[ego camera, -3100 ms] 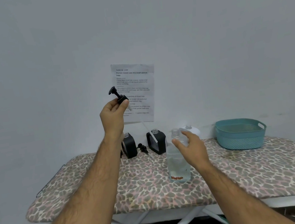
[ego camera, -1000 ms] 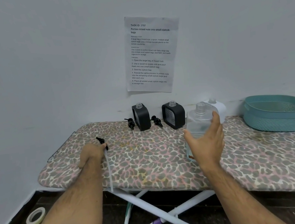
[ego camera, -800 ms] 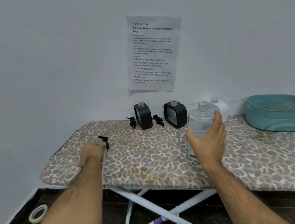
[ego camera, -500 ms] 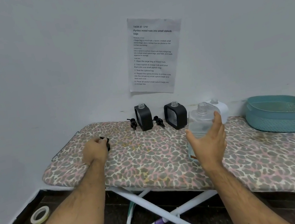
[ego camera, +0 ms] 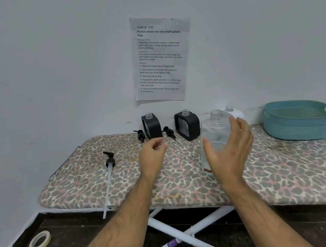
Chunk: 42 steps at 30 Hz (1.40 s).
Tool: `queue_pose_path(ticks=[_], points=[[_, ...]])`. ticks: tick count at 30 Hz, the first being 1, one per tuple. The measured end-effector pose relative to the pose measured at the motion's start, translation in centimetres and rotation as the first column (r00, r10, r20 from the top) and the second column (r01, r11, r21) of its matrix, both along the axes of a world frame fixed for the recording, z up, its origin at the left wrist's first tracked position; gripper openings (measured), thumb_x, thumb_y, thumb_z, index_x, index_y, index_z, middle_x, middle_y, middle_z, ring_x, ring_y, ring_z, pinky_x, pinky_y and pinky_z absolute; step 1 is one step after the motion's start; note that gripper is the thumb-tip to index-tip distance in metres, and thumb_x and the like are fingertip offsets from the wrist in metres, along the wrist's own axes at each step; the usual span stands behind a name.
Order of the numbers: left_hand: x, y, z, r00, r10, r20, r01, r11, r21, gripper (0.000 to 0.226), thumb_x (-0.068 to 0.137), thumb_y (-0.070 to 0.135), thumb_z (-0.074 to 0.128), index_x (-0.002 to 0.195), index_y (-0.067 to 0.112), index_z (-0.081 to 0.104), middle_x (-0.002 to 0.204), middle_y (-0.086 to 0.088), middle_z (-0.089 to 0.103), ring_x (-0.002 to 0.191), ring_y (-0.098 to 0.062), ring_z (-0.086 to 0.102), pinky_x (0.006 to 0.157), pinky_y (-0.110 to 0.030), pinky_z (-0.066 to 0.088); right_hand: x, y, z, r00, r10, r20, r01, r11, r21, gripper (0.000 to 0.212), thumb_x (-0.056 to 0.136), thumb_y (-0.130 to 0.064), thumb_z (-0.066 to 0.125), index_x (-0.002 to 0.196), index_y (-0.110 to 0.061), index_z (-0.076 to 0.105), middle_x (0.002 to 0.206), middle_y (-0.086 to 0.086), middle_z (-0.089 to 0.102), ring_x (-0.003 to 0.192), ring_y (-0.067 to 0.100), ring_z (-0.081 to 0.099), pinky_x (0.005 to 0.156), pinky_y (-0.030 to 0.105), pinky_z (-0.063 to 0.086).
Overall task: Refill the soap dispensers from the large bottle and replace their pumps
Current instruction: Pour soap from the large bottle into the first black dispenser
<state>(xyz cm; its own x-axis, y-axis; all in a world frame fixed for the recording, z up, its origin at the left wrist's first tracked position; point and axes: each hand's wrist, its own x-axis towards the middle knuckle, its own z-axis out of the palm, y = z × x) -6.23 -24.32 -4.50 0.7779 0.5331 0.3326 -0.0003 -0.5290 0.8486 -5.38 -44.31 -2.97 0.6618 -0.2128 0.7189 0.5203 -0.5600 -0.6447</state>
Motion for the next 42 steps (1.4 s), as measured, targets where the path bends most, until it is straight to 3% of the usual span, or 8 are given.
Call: queue_pose_path(ticks=[3, 5, 10, 17, 23, 30, 36, 42], points=[[0.4, -0.3, -0.3, 1.0, -0.006, 0.011, 0.006, 1.0, -0.014, 0.036, 0.09, 0.027, 0.069, 0.123, 0.015, 0.066, 0.11, 0.005, 0.069, 0.099, -0.006, 0.063, 0.089, -0.025, 0.053, -1.1, 1.3, 0.3, 0.968, 0.107, 0.227, -0.098, 0.994, -0.05, 0.042, 0.084, -0.033, 0.065, 0.117, -0.009, 0.058, 0.118, 0.011, 0.054, 0.113, 0.02, 0.046, 0.103, 0.03, 0.036], [0.6, 0.1, -0.5, 1.0, -0.003, 0.015, 0.004, 1.0, -0.029, 0.036, 0.089, 0.028, 0.069, 0.123, 0.016, 0.066, 0.11, 0.006, 0.068, 0.099, -0.005, 0.062, 0.089, -0.024, 0.052, -1.6, 2.7, 0.5, 0.938, 0.275, 0.213, -0.257, 0.96, -0.107, 0.029, 0.086, -0.031, 0.062, 0.104, -0.009, 0.065, 0.106, 0.005, 0.06, 0.102, 0.015, 0.052, 0.093, 0.024, 0.042], [1.0, 2.4, -0.6, 0.999, 0.028, 0.022, -0.026, 0.998, -0.065, 0.037, 0.09, 0.025, 0.068, 0.125, 0.015, 0.064, 0.118, 0.004, 0.067, 0.105, -0.007, 0.062, 0.095, -0.026, 0.051, -0.5, 6.9, 0.6, 0.842, 0.499, -0.204, -0.517, 0.855, -0.041, 0.024, 0.088, -0.03, 0.069, 0.108, -0.019, 0.062, 0.103, -0.009, 0.057, 0.094, 0.005, 0.054, 0.08, 0.019, 0.046], [3.1, 6.6, 0.3, 0.998, 0.061, -0.015, -0.062, 0.991, -0.12, 0.039, 0.094, 0.02, 0.064, 0.131, 0.013, 0.059, 0.12, 0.006, 0.064, 0.104, -0.004, 0.056, 0.092, -0.02, 0.043, 5.2, 12.0, 0.6, 0.621, 0.457, -0.636, -0.495, 0.858, 0.133, 0.042, 0.091, -0.04, 0.065, 0.124, -0.018, 0.051, 0.114, -0.002, 0.059, 0.078, 0.001, 0.052, 0.059, 0.016, 0.036], [5.7, 9.3, -0.1, 0.998, 0.057, -0.035, -0.062, 0.984, -0.166, 0.04, 0.096, 0.022, 0.062, 0.134, 0.011, 0.058, 0.129, -0.002, 0.063, 0.108, -0.005, 0.056, 0.094, -0.019, 0.042, 10.4, 15.7, 0.0, 0.642, 0.445, -0.624, -0.493, 0.863, 0.107, 0.065, 0.086, -0.041, 0.071, 0.137, -0.014, 0.042, 0.127, 0.006, 0.058, 0.106, 0.017, 0.056, 0.088, 0.029, 0.044], [7.2, 10.4, -1.0, 0.999, 0.025, -0.033, -0.03, 0.985, -0.171, 0.043, 0.094, 0.02, 0.063, 0.136, 0.011, 0.055, 0.133, -0.002, 0.061, 0.117, -0.009, 0.057, 0.099, -0.022, 0.043, 13.8, 18.8, -0.5, 0.651, 0.431, -0.625, -0.507, 0.859, 0.064, 0.089, 0.076, -0.059, 0.074, 0.144, -0.017, 0.035, 0.129, 0.007, 0.058, 0.117, 0.024, 0.056, 0.096, 0.038, 0.048], [7.2, 10.9, -1.4, 0.999, 0.008, -0.04, -0.016, 0.981, -0.193, 0.046, 0.092, 0.021, 0.066, 0.136, 0.013, 0.055, 0.134, -0.001, 0.061, 0.115, -0.007, 0.057, 0.097, -0.021, 0.043, 14.1, 19.7, -1.0, 0.687, 0.436, -0.581, -0.485, 0.871, 0.081, 0.046, 0.083, -0.036, 0.073, 0.119, -0.017, 0.053, 0.09, -0.012, 0.059, 0.091, 0.014, 0.061, 0.077, 0.028, 0.049], [6.1, 10.3, -0.9, 1.0, -0.022, -0.018, 0.016, 0.968, -0.249, 0.057, 0.088, 0.023, 0.072, 0.139, 0.013, 0.052, 0.136, -0.003, 0.059, 0.113, -0.009, 0.058, 0.103, -0.032, 0.048, 11.9, 17.9, -0.6, 0.683, 0.515, -0.518, -0.434, 0.856, 0.28, 0.033, 0.08, -0.025, 0.066, 0.11, -0.019, 0.055, 0.091, -0.008, 0.062, 0.082, 0.01, 0.06, 0.067, 0.025, 0.045]])
